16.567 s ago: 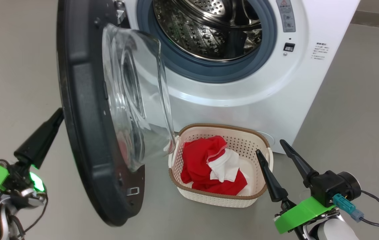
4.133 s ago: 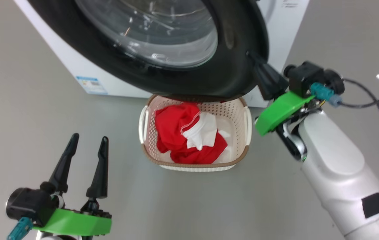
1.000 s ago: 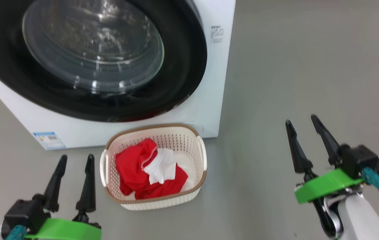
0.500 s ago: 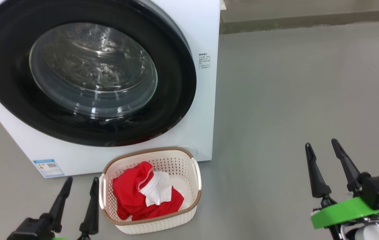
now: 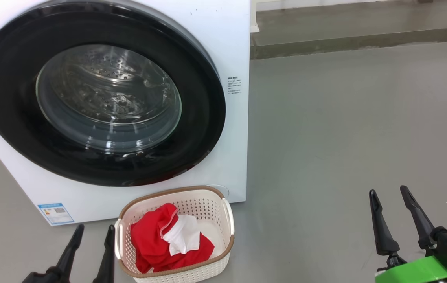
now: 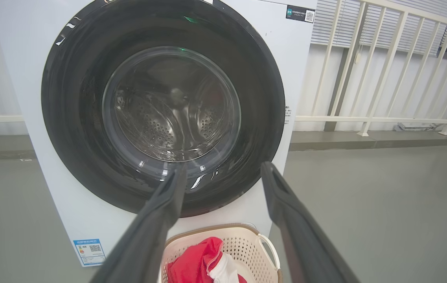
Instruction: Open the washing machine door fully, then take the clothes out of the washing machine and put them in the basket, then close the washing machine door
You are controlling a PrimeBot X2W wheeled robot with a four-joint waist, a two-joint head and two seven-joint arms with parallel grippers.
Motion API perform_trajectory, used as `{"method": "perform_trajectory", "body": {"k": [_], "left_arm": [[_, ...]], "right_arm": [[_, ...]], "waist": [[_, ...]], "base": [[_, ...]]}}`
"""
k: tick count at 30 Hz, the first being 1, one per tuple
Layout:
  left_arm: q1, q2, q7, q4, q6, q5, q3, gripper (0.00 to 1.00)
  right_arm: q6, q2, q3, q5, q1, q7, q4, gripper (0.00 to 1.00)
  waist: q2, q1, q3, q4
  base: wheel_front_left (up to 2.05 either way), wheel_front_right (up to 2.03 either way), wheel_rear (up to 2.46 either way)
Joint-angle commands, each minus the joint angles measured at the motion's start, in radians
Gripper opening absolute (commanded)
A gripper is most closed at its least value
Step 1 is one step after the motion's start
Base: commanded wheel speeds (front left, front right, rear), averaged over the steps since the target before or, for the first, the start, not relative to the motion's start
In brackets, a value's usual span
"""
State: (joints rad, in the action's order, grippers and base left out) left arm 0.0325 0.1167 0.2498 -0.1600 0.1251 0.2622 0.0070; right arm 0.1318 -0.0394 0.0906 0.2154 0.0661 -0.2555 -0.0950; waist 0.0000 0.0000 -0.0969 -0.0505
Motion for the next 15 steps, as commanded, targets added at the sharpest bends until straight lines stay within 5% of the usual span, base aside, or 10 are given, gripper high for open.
{"method": "perform_trajectory", "body": {"k": [1, 15], "left_arm": [[-0.016, 0.018, 0.012, 0.023, 0.006, -0.006, 0.042, 1.00], [-0.012, 0.007, 0.012, 0.033, 0.005, 0.004, 0.047, 1.00]], "right_arm": [[-0.001, -0.011, -0.017, -0.015, -0.011, -0.006, 0.032, 1.00], [-0.001, -0.011, -0.019, -0.021, -0.015, -0.006, 0.021, 1.00]], "waist": [[0.0000, 0.0000, -0.002, -0.003], [0.0000, 0.0000, -0.001, -0.005]], "base": [[0.00, 0.00, 0.00], [0.00, 0.00, 0.00]]}}
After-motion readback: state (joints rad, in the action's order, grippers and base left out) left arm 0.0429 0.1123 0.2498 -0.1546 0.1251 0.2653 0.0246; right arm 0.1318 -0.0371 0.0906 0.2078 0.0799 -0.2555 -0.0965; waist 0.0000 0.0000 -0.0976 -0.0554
